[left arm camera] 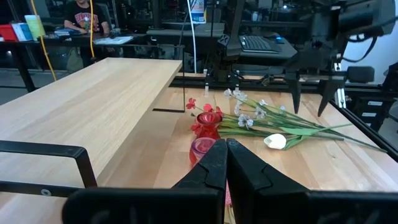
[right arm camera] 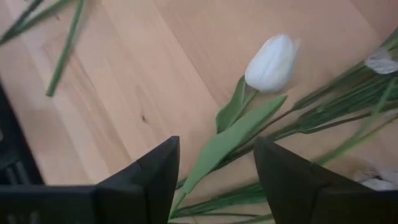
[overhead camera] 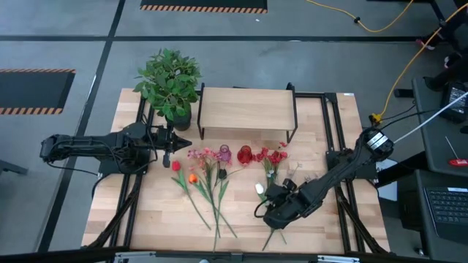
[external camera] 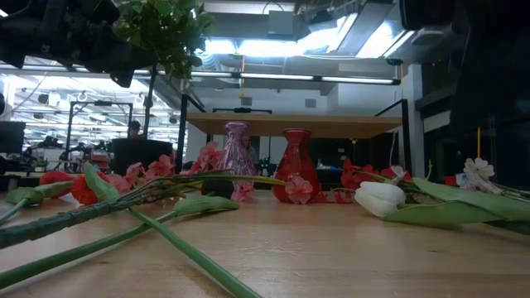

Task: Pick and place flowers into a vace then onto a shelf
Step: Put the white flower into the red vase

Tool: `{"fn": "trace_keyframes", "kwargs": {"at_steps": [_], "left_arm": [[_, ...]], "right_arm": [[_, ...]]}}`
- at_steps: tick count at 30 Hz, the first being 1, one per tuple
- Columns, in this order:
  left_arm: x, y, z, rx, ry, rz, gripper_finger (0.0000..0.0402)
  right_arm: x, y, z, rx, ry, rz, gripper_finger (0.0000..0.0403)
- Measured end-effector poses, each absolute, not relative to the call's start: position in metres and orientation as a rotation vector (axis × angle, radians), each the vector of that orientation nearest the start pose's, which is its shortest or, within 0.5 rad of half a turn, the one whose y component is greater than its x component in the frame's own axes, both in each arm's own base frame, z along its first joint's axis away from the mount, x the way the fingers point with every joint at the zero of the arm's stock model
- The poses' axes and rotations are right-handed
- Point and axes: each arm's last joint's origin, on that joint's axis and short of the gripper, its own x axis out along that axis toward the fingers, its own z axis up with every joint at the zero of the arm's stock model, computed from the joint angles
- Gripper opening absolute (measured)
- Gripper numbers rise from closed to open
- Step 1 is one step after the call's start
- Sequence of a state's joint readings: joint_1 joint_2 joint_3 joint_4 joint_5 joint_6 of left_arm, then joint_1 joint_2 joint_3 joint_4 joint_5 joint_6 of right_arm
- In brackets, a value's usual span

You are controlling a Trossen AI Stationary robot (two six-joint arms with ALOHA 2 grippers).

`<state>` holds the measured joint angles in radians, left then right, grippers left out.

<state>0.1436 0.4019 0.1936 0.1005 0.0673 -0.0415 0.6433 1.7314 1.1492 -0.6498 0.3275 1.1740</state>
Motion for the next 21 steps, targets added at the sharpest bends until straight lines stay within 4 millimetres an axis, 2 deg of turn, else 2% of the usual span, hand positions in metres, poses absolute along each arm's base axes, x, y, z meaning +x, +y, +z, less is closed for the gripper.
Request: {"fn": "trace_keyframes", "kwargs": {"at_steps": [10, 21], "left_arm": [[0.124, 0.016, 0.204, -0.052, 0.106, 0.078, 0.0002], [0.124, 0.016, 0.204, -0.052, 0.106, 0.078, 0.0002]], "right_arm": [[0.284, 0.184, 0.168, 0.522, 1.105, -0.454, 0.0208], [0.287, 0.181, 0.164, 0.537, 1.125, -0.463, 0.0208]]}}
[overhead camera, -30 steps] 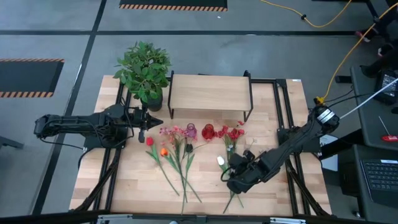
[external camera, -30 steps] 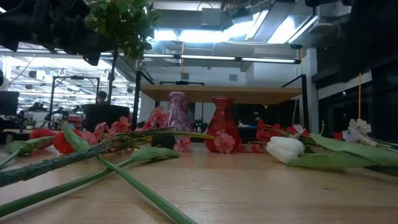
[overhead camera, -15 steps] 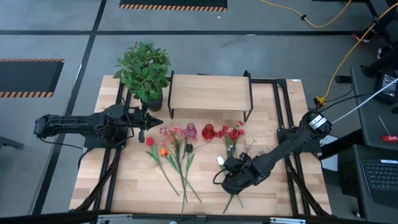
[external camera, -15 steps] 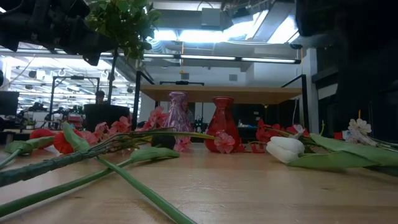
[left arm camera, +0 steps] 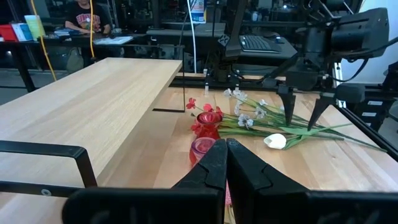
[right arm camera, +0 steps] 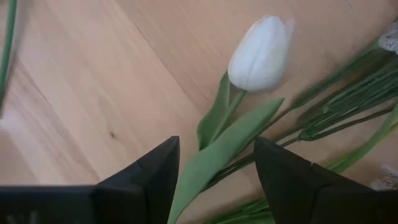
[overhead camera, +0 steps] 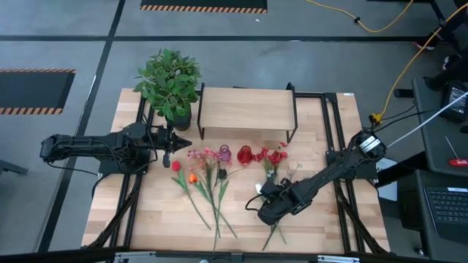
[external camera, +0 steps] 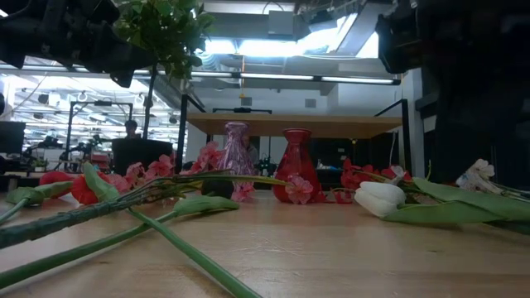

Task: Pick and place flowers into a vace then onto a shelf
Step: Put the white flower into the red vase

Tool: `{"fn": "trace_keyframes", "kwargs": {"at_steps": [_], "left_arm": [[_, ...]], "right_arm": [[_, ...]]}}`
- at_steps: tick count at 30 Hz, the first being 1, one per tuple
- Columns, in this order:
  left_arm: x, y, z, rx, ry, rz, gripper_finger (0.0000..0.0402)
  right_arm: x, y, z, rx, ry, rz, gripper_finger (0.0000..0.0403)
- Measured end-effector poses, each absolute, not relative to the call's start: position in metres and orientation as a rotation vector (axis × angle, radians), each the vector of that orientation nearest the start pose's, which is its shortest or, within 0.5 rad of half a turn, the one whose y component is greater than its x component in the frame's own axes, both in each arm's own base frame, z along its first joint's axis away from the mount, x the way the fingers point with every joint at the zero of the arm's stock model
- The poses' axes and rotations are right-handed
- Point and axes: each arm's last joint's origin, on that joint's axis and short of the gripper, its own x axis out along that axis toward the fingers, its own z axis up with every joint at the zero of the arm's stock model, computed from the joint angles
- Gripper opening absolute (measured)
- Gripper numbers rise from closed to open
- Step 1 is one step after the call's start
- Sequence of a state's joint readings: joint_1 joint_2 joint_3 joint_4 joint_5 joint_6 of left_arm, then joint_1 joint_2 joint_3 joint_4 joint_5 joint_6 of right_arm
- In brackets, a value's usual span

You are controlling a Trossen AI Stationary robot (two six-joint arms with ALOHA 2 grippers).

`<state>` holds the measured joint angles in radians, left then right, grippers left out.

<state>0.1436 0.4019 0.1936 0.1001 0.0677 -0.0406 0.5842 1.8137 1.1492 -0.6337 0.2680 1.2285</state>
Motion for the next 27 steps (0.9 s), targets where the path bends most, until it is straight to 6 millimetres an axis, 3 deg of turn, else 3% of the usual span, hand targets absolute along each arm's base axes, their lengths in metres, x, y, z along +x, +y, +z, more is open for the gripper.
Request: {"fn": "trace_keyframes", "kwargs": {"at_steps": [9, 19, 27], "left_arm": [[0.124, 0.016, 0.204, -0.052, 0.111, 0.078, 0.0002], [0.124, 0.016, 0.204, -0.052, 0.112, 0.078, 0.0002], [0.124, 0.016, 0.204, -0.052, 0.113, 0.078, 0.0002]], "right_arm": [[0.293, 0.185, 0.148, 0.534, 1.132, -0.465, 0.0208], [0.295, 0.186, 0.147, 0.544, 1.117, -0.453, 0.0207], [0.298, 0.181, 0.146, 0.558, 1.107, -0.462, 0.0178]]}}
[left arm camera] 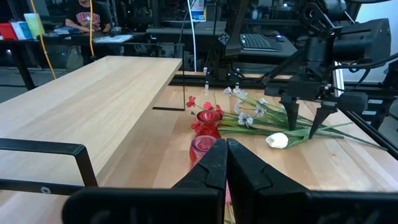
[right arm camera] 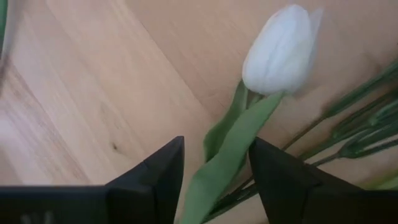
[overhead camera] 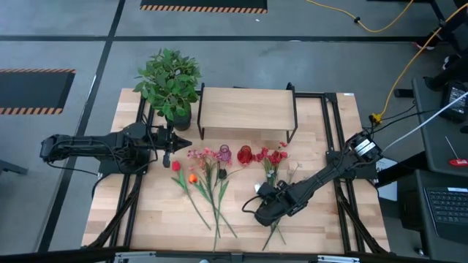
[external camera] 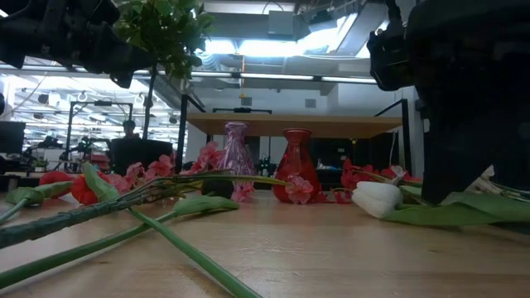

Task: Pick and place flowers into a vace then onto a shelf
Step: Put the white flower into the red vase

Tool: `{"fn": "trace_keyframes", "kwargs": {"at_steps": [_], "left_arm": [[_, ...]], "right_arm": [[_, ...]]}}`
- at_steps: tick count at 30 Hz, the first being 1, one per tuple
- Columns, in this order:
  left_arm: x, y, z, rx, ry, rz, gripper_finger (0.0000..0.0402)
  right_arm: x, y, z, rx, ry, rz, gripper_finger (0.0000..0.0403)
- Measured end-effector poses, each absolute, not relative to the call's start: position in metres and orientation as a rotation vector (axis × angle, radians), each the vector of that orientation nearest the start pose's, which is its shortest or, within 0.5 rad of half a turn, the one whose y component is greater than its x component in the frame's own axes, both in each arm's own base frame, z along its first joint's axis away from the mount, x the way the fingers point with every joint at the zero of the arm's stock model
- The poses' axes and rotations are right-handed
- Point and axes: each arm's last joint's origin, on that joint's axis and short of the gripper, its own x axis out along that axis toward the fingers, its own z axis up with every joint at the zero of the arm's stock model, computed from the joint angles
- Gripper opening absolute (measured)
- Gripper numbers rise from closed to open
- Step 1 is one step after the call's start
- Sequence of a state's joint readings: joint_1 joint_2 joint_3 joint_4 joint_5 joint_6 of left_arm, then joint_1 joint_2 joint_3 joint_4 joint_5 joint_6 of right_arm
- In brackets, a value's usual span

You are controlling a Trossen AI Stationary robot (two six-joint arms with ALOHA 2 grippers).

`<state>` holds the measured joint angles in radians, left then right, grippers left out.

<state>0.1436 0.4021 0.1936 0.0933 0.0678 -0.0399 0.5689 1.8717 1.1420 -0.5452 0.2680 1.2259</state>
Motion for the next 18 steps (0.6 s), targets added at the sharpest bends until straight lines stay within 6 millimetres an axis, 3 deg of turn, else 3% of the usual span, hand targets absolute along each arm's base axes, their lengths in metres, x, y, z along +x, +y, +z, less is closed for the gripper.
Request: {"fn": "trace_keyframes", "kwargs": {"at_steps": [18], "left_arm": [[0.1241, 0.016, 0.2036, -0.052, 0.113, 0.078, 0.0002]], "right_arm": [[0.3017, 0.1728, 0.144, 0.584, 1.133, -0.475, 0.0158]]}}
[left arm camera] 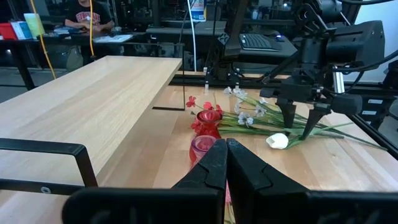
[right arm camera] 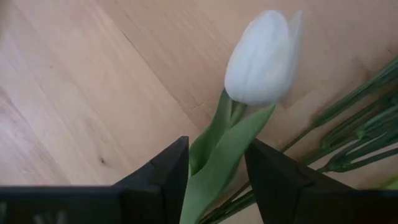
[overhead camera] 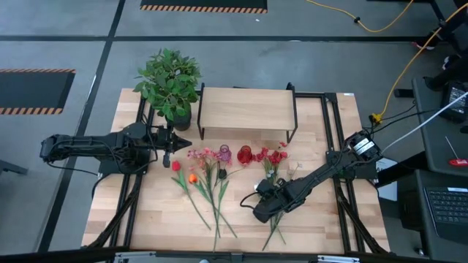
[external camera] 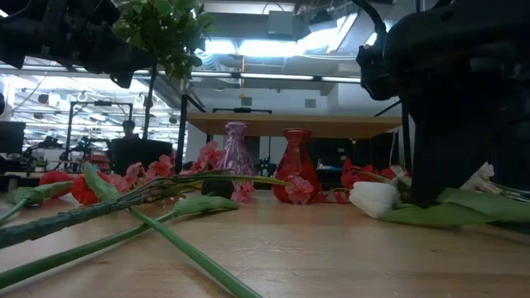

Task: Pick and place flowers into a vace then onto a shelf
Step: Put the white flower into the red vase

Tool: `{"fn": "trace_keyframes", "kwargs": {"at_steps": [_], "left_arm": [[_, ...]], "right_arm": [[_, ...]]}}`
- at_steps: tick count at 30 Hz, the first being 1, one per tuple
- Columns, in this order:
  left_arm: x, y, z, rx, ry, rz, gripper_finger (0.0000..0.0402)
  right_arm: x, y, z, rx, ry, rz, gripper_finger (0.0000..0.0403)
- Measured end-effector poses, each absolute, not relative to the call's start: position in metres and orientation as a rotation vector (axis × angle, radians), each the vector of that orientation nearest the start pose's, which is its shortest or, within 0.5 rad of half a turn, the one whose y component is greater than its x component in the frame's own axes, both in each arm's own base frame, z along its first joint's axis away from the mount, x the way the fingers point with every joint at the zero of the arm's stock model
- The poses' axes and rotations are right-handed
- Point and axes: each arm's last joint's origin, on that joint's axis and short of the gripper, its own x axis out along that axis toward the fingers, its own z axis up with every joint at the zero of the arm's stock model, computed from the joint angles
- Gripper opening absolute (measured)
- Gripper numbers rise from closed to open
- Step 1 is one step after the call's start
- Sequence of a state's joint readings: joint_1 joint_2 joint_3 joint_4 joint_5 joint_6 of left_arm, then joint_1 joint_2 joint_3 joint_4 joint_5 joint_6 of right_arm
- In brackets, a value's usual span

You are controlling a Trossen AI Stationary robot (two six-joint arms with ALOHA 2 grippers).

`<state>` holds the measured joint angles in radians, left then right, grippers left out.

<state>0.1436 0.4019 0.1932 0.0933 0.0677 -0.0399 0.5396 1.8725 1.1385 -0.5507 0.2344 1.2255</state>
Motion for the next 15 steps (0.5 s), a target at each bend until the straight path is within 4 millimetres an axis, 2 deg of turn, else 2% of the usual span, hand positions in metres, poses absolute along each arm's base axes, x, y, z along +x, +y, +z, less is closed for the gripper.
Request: {"fn": "trace_keyframes", "kwargs": {"at_steps": [3, 10, 15], "left_arm": [[0.124, 0.016, 0.204, -0.052, 0.113, 0.078, 0.0002], [0.124, 0.016, 0.204, -0.052, 0.113, 0.078, 0.0002], [0.124, 0.016, 0.204, -0.052, 0.113, 0.078, 0.0002]], "right_arm": [[0.302, 0.173, 0.144, 0.582, 1.134, -0.474, 0.0158], [0.305, 0.173, 0.127, 0.554, 1.17, -0.503, 0.0158], [0.306, 0.17, 0.127, 0.567, 1.179, -0.507, 0.0158]]}}
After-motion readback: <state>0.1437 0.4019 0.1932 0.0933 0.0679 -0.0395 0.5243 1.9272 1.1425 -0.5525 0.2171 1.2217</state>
